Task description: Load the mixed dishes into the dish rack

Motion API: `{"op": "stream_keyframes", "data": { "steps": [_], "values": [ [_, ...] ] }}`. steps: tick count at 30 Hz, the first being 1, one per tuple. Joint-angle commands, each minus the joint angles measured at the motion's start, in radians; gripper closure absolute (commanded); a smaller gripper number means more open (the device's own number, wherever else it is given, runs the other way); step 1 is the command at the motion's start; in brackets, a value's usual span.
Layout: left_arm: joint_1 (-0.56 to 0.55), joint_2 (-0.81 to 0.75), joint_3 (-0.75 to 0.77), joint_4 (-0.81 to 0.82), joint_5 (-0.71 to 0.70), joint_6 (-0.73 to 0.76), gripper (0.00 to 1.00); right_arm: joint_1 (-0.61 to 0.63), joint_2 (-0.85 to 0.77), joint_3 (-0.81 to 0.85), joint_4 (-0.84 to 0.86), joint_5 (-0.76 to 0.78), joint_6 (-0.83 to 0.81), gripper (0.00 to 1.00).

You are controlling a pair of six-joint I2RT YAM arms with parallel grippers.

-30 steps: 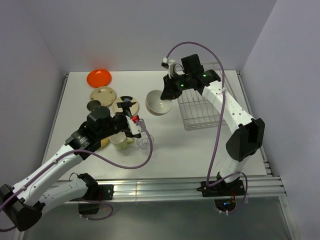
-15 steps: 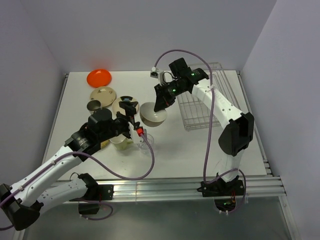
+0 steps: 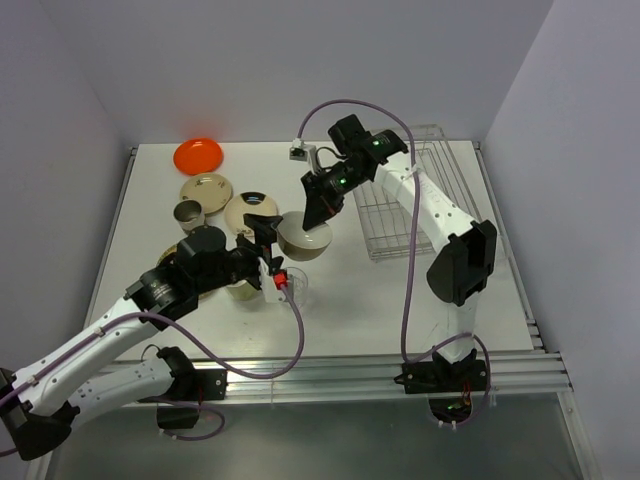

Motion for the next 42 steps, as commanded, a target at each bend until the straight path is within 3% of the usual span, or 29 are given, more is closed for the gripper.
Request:
{"op": "stream_keyframes", "data": {
  "steps": [1,15,20,30,42],
  "values": [
    [-0.032,-0.002,0.019,-0.036,0.001,-0.004,0.01,0.010,-0.001,0.076,-0.057,-0.100,-0.023,1.00],
    [-0.074,0.032,0.039,-0.062,-0.024,0.052,0.01,0.091,0.059,0.096,-0.189,-0.189,-0.077,1.00],
    [-0.083,0.029,0.033,-0.064,-0.027,0.060,0.01,0.100,0.103,0.105,-0.240,-0.293,-0.071,1.00],
    [-0.113,0.029,0.022,-0.084,-0.030,0.031,0.01,0.105,0.137,0.096,-0.203,-0.359,-0.016,1.00],
    [-0.115,0.030,0.004,-0.116,-0.077,0.034,0.01,0.103,0.129,0.090,-0.215,-0.318,-0.039,1.00]
  ]
}}
